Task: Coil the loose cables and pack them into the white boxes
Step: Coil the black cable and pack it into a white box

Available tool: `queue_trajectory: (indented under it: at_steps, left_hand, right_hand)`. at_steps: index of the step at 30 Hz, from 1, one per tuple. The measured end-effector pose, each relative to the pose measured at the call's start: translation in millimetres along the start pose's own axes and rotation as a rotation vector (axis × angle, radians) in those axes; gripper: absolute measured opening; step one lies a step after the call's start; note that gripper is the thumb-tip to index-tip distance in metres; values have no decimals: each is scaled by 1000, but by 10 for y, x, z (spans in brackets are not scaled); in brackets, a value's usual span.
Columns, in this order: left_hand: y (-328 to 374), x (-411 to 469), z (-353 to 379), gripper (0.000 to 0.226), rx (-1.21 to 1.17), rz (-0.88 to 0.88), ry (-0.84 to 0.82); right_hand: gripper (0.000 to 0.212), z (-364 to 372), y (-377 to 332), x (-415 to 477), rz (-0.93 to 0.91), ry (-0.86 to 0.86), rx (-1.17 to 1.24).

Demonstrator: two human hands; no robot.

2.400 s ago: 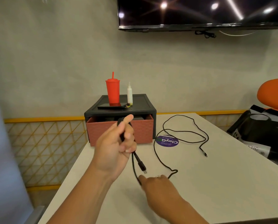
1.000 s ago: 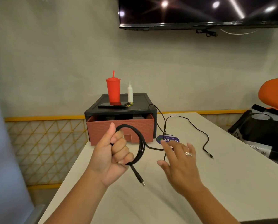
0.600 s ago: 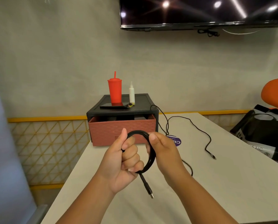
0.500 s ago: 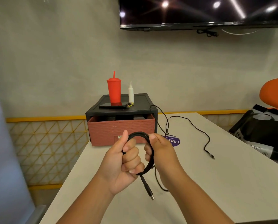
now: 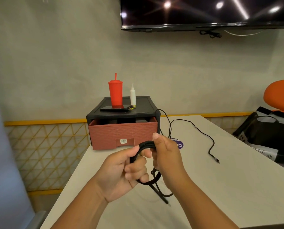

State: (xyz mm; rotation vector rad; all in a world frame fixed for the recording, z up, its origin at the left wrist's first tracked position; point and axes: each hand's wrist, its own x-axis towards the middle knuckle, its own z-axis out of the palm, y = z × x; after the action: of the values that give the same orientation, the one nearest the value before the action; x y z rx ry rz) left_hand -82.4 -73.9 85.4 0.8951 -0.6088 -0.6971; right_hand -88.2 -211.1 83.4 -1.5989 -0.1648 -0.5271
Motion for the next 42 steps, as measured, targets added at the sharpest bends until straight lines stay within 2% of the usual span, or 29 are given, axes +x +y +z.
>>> queue_trajectory:
  at_steps: [3, 5, 9, 11, 14, 17, 19, 21, 23, 25, 27, 31, 33, 36, 40, 42]
  left_hand:
    - [-5, 32, 62, 45, -127, 94, 62]
    - [42, 51, 99, 49, -223, 208, 101]
    - [198, 81, 144, 52, -287, 332, 268]
    - [179, 107, 174, 49, -253, 362, 324]
    - [89, 160, 231, 44, -141, 411, 368]
    - [22, 217, 245, 36, 173, 457, 468]
    - [-22, 253, 194, 40, 513, 480, 561]
    - [-100, 252, 99, 45, 911, 496, 598]
    - [-162, 220, -2, 49, 1258, 446, 521]
    - [-195, 206, -49, 50, 1575, 294, 462]
    - [-216, 203, -47, 49, 1849, 162, 475]
    - [-203, 222, -9, 40, 2207, 94, 438]
    - [-183, 224, 5, 37, 2316, 70, 406]
    - [-157, 200, -49, 35, 2252, 88, 400]
    - [-55, 125, -75, 63, 1849, 47, 388]
    - [-28, 98, -62, 48, 1712, 32, 393]
  right_hand:
    - [41, -16, 7, -32, 112, -43, 268]
    - [40, -20, 130, -88, 137, -34, 277]
    - [31, -6, 464, -270, 84, -55, -6]
    - [27, 2, 558, -330, 103, -80, -60]
    - [22, 41, 572, -407, 52, -224, -259]
    - [20, 28, 496, -454, 14, -374, -427]
    - [28, -5, 436, -476, -1, -438, -528]
    - [25, -49, 355, -477, -16, -487, -626]
    - [19, -124, 274, -457, -14, -527, -750]
    - [15, -229, 209, -412, -43, -522, -922]
    - [15, -325, 172, -351, -118, -507, -1081]
    - [14, -467, 187, -218, -237, -491, -1350]
    - [12, -534, 208, -165, -371, -446, -1449]
    - [37, -636, 226, -94, -522, -305, -1501]
    - [51, -826, 287, -5, -625, -263, -1542]
    - [59, -921, 316, 27, -651, -253, -1549]
